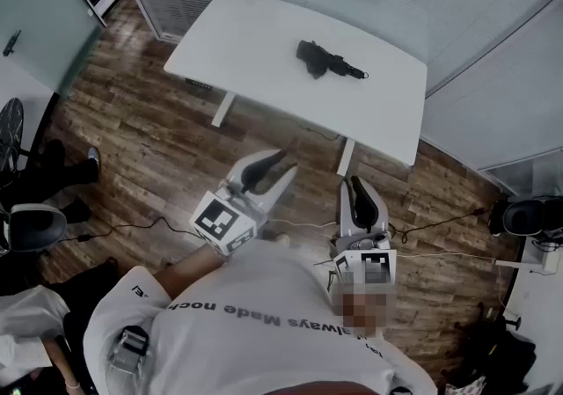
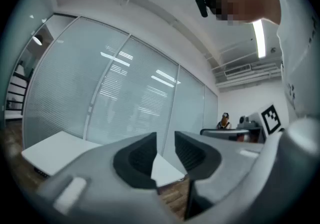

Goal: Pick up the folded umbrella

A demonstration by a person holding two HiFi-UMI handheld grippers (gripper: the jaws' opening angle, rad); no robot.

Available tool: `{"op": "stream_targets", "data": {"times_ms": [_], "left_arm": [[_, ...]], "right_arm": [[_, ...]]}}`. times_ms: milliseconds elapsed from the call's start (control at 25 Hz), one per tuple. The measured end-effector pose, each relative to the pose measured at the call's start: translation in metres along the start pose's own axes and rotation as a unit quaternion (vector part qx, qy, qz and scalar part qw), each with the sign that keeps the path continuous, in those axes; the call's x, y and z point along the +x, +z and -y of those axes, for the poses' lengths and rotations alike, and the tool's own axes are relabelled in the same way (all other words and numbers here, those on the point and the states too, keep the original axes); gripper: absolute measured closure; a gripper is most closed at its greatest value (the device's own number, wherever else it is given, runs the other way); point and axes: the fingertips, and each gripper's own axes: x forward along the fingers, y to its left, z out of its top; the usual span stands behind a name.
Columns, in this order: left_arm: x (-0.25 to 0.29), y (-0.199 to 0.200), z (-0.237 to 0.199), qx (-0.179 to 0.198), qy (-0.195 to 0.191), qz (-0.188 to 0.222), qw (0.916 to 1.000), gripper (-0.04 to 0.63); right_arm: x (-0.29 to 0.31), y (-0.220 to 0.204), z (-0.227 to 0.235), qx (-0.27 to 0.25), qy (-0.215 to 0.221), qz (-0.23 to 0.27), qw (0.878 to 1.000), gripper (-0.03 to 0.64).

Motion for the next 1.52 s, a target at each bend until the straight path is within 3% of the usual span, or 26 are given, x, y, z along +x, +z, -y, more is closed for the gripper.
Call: {"op": "stream_targets", "data": {"times_ms": [320,880,1200,1520], "left_arm": [[-0.018,0.008,-0.012,-0.006,-0.006,0.0,1.0,0.48],[-0.067,-0.011,-0.067,-0.03,0.002,-0.017,0.9994,0.48],[-0.048,-0.005,-0.078,-0.03,0.013,-0.002,0.9995,0.48],[0.035,-0.001,-0.081,-0.015,0.005,-0.005,0.9999,0.48]], "right_arm": [[0.01,0.004,-0.022,-0.002,-0.005,-0.001,1.0,0.555],[0.052,-0.033,-0.083,0.039,0.0,-0.036,0.999,0.565],[0.069,-0.026,-0.066,0.033,0.005,-0.023,0.999,0.566],[0.086,-0.015,0.018,0.034,-0.011,-0.004,0.999,0.568]]}}
